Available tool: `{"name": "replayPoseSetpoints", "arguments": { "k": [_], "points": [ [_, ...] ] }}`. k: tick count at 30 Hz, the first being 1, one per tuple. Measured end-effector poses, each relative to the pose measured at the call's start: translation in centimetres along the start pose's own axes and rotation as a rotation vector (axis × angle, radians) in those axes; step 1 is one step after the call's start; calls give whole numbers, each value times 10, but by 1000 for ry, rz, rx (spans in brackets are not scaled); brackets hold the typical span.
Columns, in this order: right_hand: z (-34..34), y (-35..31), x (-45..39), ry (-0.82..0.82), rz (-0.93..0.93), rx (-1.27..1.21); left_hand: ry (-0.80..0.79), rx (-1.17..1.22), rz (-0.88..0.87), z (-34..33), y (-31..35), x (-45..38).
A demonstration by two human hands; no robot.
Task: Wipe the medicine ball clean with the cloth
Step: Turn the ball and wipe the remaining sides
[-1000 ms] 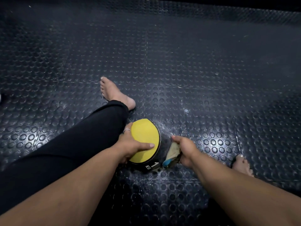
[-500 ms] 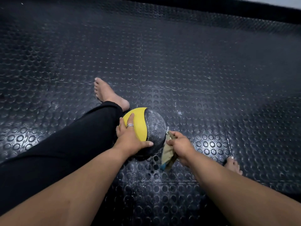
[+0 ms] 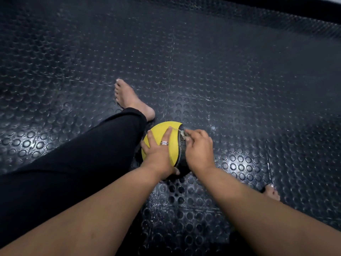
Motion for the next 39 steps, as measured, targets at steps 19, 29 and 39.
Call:
{"name": "replayPoseSetpoints", "arguments": {
  "k": [19, 29, 39],
  "points": [
    [1, 4, -46, -112, -95, -34, 1, -4, 10, -1, 1, 0],
    [8, -16, 12, -79, 129, -7, 4, 27, 24, 4, -4, -8],
    [0, -20, -59, -176, -104, 50, 3, 84, 63, 7, 0, -9]
  ]
}}
Point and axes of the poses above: each hand's wrist, its own x-axis away from the middle knuckle, its own z-axis out of the back of the hand, y = z × x, the point moved 6 cm from there along -x, towards the middle knuckle, and after that the axes turned 2 degrees about x, right-handed, at the moved point
